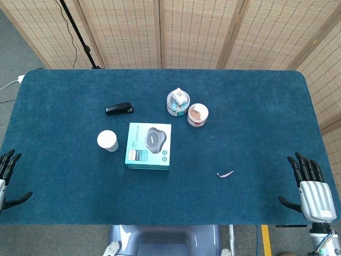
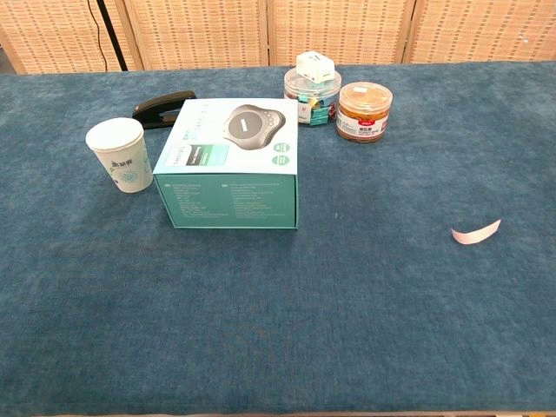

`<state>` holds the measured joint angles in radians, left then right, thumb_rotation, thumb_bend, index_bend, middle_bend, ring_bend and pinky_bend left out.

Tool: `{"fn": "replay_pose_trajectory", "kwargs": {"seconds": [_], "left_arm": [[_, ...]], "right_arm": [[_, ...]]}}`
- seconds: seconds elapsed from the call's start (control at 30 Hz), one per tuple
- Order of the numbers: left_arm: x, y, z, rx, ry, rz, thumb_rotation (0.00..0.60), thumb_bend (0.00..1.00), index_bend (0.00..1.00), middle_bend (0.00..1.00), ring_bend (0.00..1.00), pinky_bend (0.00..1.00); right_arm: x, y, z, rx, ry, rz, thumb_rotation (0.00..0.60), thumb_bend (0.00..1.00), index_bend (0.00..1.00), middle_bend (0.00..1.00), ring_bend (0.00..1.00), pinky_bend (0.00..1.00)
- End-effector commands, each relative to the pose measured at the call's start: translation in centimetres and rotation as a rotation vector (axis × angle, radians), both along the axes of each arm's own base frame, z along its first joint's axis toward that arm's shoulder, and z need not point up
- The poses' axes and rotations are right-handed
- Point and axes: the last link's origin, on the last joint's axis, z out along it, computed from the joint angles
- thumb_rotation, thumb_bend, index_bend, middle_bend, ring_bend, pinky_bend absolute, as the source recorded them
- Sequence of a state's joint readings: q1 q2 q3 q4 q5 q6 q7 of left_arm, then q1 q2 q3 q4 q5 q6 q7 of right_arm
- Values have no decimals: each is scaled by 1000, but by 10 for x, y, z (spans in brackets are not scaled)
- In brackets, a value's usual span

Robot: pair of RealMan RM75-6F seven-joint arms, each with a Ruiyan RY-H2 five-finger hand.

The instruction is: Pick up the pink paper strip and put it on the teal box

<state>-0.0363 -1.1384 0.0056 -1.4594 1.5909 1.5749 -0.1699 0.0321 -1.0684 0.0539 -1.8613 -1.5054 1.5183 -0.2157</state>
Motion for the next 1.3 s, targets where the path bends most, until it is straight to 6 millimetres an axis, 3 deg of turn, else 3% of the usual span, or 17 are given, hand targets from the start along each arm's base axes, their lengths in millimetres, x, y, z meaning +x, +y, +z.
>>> {"fn": "replay_pose_trajectory", "kwargs": {"seconds": [0.03,0.4,0.67,0.87,1.0,1.3], "left_arm": [[0,0,0,1,0,1,600,0,0,0,0,0],[0,1,0,-5,-2,0,600,0,0,0,0,0],[2,2,2,-16,-22,-3,600,0,0,0,0,0],[3,0,1,-25,-26,1,600,0,0,0,0,0],[1,4,3,-24,-32,18,600,0,0,0,0,0],[2,-2,11,-5,-61,10,600,0,0,0,0,0]], "right_arm": [[0,0,-1,2,1,0,600,0,8,0,0,0],[1,0,-4,25,13,5,600,0,21,0,0,0],[5,-5,-34,159,91,54,600,0,60,0,0,0],[5,-21,-56,221,111,92,600,11,176,0,0,0],[9,-47,-70,238,162,156,600,107,243,0,0,0],[21,-69,-90,273,232,249,600,218,339,0,0,0]]}}
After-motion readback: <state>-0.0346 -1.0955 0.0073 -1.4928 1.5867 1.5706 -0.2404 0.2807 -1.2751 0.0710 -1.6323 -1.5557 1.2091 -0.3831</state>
